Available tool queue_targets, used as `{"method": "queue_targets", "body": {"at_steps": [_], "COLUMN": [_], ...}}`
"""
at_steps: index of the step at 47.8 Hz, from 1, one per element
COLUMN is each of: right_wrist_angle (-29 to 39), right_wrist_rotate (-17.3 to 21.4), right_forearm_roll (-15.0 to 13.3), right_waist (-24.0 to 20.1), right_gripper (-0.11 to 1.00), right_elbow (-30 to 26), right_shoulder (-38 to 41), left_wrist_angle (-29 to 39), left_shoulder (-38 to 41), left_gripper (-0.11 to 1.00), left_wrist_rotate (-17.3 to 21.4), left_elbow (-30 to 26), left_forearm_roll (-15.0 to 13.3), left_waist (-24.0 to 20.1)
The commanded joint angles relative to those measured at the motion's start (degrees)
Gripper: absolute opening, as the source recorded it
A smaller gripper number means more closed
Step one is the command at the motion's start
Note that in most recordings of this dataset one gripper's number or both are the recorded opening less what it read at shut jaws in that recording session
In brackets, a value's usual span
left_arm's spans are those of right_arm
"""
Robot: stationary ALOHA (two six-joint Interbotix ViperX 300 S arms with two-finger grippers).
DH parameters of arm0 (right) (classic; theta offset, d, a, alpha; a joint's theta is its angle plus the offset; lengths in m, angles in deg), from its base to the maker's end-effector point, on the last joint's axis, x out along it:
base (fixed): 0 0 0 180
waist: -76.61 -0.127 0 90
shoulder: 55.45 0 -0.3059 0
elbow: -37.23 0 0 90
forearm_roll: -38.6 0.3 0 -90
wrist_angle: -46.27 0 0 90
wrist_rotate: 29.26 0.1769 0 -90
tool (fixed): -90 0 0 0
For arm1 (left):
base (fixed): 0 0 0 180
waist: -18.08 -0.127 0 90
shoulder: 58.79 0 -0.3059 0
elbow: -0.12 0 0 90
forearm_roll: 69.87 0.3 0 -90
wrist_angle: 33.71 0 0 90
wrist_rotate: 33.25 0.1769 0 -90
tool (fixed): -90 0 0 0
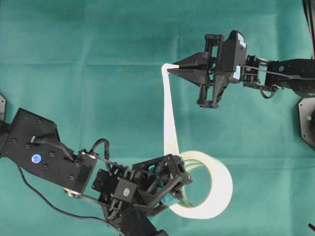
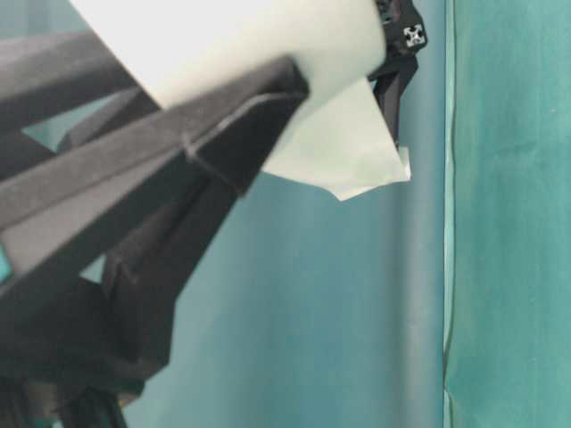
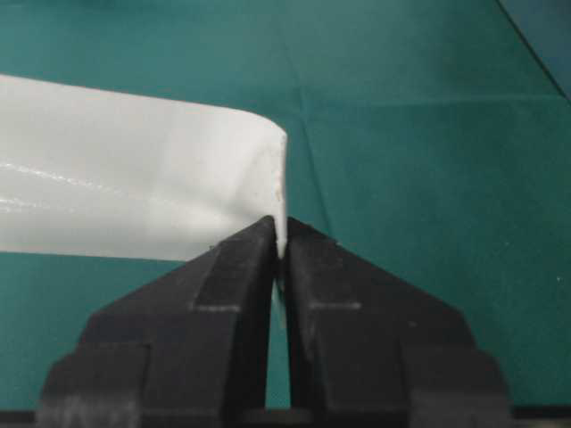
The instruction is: Peel off the duct tape with your right arm.
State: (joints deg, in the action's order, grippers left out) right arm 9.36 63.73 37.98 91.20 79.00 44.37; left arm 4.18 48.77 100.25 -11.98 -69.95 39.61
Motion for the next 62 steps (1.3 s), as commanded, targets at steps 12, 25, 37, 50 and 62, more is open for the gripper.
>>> {"method": "queue_targets", "body": {"at_steps": [12, 25, 37, 50, 62], "right_wrist_angle": [0.6, 1.5, 1.5, 1.5, 2.5], "right_wrist_rotate": [0.2, 0.0, 0.0, 0.0, 0.2], "right_forearm_roll": [0.6, 0.5, 0.5, 0.5, 0.5], "right_waist": [5.2, 5.3, 5.3, 5.2, 5.2], "right_gripper": [-0.09, -0.06, 0.12, 0.12, 0.12], "right_elbow": [-1.1, -1.1, -1.2, -1.0, -0.6], "right_shoulder": [-0.3, -0.4, -0.3, -0.4, -1.9], "left_wrist_angle": [-1.8, -1.8, -1.8, -1.7, -1.8], "left_shoulder": [-2.1, -3.0, -3.9, -4.1, -6.2], "left_gripper": [0.19, 0.19, 0.19, 0.19, 0.19], "left_wrist_rotate": [-1.7, -4.1, -12.7, -15.9, -16.0], "left_elbow": [0.2, 4.5, 9.5, 12.3, 12.2], "left_forearm_roll": [-0.7, -0.8, -0.7, -0.7, -0.7], "left_waist": [4.7, 4.2, 2.0, 0.0, -0.9]}}
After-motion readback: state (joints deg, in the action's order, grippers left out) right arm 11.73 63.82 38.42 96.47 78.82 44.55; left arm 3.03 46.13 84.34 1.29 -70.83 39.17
